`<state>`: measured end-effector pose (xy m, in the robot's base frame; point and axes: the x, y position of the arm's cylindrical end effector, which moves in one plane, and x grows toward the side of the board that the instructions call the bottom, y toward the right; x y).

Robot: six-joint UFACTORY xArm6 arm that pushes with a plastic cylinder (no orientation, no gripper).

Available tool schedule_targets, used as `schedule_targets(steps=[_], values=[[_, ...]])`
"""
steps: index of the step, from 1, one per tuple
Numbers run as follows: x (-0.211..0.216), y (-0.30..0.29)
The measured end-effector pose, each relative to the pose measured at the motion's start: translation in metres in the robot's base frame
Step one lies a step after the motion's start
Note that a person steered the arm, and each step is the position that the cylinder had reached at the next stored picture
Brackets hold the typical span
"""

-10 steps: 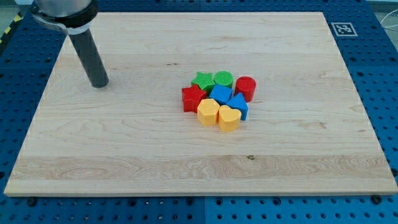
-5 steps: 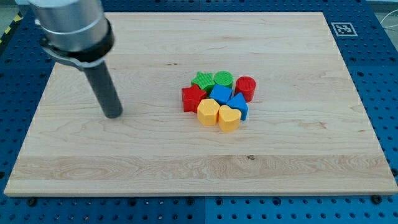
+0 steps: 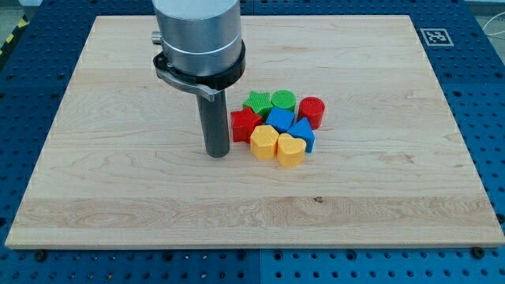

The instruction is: Move the group of blocks slightly right

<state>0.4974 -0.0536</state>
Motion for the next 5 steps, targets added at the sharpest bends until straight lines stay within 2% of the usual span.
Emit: schedule_targets(steps=[5], values=[[0.000, 0.053]])
